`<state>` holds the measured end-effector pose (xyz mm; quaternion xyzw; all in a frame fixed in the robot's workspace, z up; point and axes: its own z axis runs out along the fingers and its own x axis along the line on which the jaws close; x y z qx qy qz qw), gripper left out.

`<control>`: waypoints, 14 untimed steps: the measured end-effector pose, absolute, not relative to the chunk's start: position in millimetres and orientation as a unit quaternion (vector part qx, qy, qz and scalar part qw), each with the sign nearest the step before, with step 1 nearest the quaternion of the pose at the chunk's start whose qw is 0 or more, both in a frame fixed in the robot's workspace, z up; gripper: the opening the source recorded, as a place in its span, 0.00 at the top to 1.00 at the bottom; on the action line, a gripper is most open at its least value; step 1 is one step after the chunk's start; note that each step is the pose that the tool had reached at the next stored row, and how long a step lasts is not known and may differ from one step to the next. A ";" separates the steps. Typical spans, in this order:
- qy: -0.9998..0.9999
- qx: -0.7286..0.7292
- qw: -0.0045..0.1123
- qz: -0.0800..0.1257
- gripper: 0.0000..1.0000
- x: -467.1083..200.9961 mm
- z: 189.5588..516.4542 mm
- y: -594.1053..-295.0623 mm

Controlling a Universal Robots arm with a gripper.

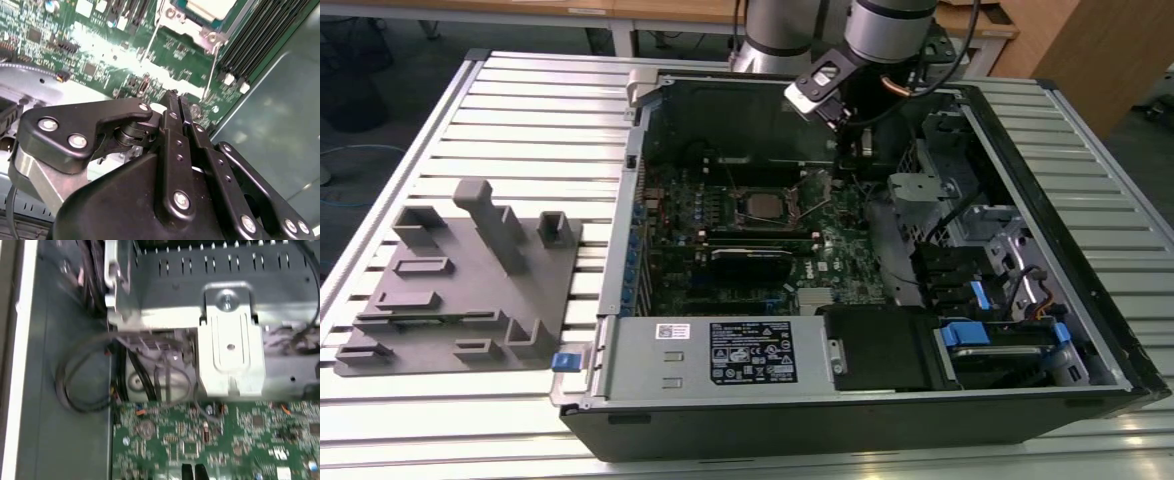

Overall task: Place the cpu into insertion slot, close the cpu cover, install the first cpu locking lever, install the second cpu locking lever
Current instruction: 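Close the cpu cover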

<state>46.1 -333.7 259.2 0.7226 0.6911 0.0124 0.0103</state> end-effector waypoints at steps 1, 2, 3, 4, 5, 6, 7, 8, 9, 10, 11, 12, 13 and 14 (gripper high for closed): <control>0.691 0.723 0.010 0.012 0.84 48.4 259.2 -333.7; 0.691 0.723 0.010 0.012 0.84 50.5 259.2 -333.7; 0.691 0.723 0.010 0.013 0.84 52.0 259.1 -333.7; 0.691 0.723 0.010 0.013 0.84 53.2 258.9 -333.7; 0.691 0.723 0.010 0.012 0.84 54.2 258.3 -333.7; 0.691 0.723 0.010 0.012 0.84 54.5 256.9 -333.7; 0.691 0.723 0.010 0.012 0.84 54.5 255.1 -333.8; 0.691 0.723 0.010 0.012 0.84 54.5 253.3 -333.8; 0.691 0.723 0.010 0.012 0.84 54.6 251.5 -333.7; 0.691 0.723 0.010 0.012 0.84 54.6 249.6 -333.7; 0.691 0.723 0.010 0.012 0.84 54.6 247.7 -333.7; 0.691 0.723 0.010 0.012 0.84 54.7 245.9 -333.7; 0.691 0.723 0.010 0.012 0.84 54.6 244.1 -333.7; 0.691 0.723 0.010 0.012 0.84 54.7 242.3 -333.7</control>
